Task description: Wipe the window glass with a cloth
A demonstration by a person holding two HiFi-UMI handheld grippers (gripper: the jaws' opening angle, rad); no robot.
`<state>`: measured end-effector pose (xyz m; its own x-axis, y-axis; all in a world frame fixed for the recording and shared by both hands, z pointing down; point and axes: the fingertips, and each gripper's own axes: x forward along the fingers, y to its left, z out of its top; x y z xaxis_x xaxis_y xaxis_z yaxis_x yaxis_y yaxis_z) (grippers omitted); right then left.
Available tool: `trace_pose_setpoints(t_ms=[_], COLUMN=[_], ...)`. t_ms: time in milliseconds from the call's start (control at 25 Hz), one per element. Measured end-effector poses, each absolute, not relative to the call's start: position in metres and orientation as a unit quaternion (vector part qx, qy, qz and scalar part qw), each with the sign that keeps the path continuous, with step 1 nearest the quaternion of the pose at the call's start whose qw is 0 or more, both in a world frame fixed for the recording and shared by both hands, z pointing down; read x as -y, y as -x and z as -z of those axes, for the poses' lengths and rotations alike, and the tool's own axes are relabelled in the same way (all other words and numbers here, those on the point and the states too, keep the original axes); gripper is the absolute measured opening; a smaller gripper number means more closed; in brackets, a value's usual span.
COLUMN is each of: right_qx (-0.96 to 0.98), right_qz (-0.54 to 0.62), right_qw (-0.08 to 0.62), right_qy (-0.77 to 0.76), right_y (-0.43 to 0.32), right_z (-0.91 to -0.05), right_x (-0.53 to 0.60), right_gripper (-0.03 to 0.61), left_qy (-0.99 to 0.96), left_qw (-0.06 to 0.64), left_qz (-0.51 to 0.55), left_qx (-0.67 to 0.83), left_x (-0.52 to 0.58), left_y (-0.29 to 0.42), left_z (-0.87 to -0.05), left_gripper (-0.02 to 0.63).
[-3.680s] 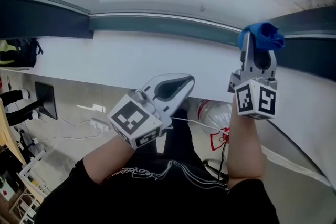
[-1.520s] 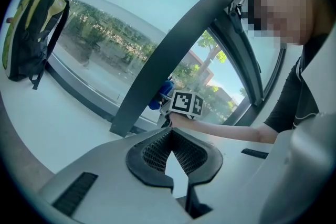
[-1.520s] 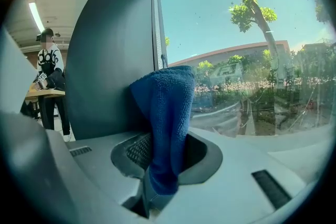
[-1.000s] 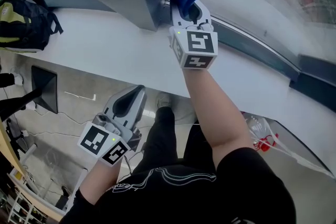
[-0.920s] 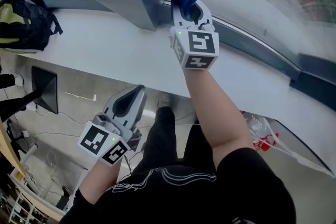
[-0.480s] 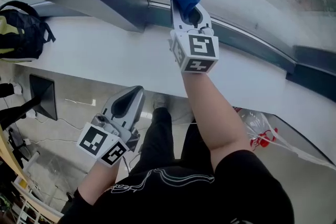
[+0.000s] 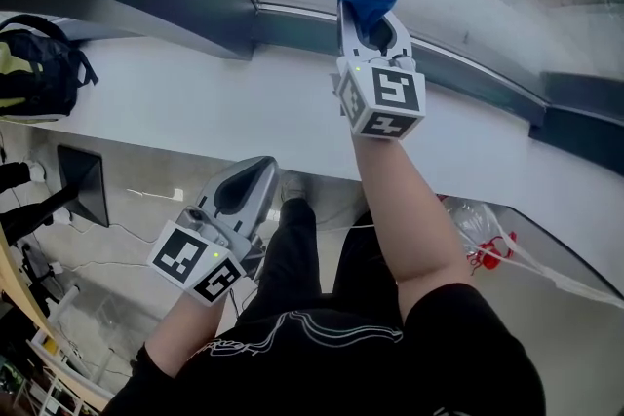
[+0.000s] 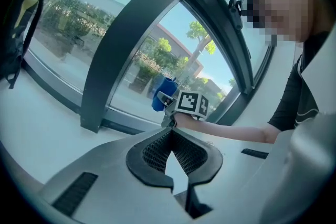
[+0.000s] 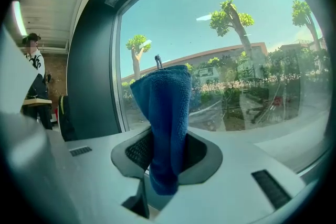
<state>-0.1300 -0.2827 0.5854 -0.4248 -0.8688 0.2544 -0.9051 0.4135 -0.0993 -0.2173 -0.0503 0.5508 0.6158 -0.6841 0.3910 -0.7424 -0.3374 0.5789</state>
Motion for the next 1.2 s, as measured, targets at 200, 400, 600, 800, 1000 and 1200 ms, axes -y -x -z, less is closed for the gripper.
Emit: trace_pose_setpoints(t_ms=[200, 400, 600, 800, 1000, 1200], right_qx=[0.827, 0.82, 0.811, 0.805, 0.797, 0.789], right_qz=[-0.113, -0.118, -0.117, -0.114, -0.112, -0.112], right_qw=[0.08, 0.078, 0.078, 0.082, 0.086, 0.081], right_qy=[-0.544, -0.555, -0.567, -0.577, -0.587, -0.599], right_y=[0.09, 0.044, -0.007, -0.061, -0.113, -0.162], right_z=[-0.583, -0.582, -0.581, -0.581, -0.579, -0.581], right_x=[0.279, 0.277, 0.274, 0.27, 0.268, 0.264], right_gripper=[0.093, 0.093, 0.093, 0.092, 0.093, 0.093], left_qy=[-0.823, -0.828, -0.835, -0.843, -0.85, -0.854], left_qw=[0.373, 0.369, 0.367, 0.368, 0.367, 0.364], left_qz=[-0.048, -0.054, -0.06, -0.061, -0.065, -0.076], left_qx=[0.426, 0.419, 0.405, 0.388, 0.371, 0.364], left_x=[0.047, 0.047, 0.046, 0.047, 0.05, 0.055], left_y=[0.187, 0.15, 0.106, 0.054, 0.009, -0.027], left_z=[-0.548, -0.542, -0.54, -0.539, -0.534, -0.538], left_gripper=[0.005, 0.005, 0.005, 0.005, 0.005, 0.005])
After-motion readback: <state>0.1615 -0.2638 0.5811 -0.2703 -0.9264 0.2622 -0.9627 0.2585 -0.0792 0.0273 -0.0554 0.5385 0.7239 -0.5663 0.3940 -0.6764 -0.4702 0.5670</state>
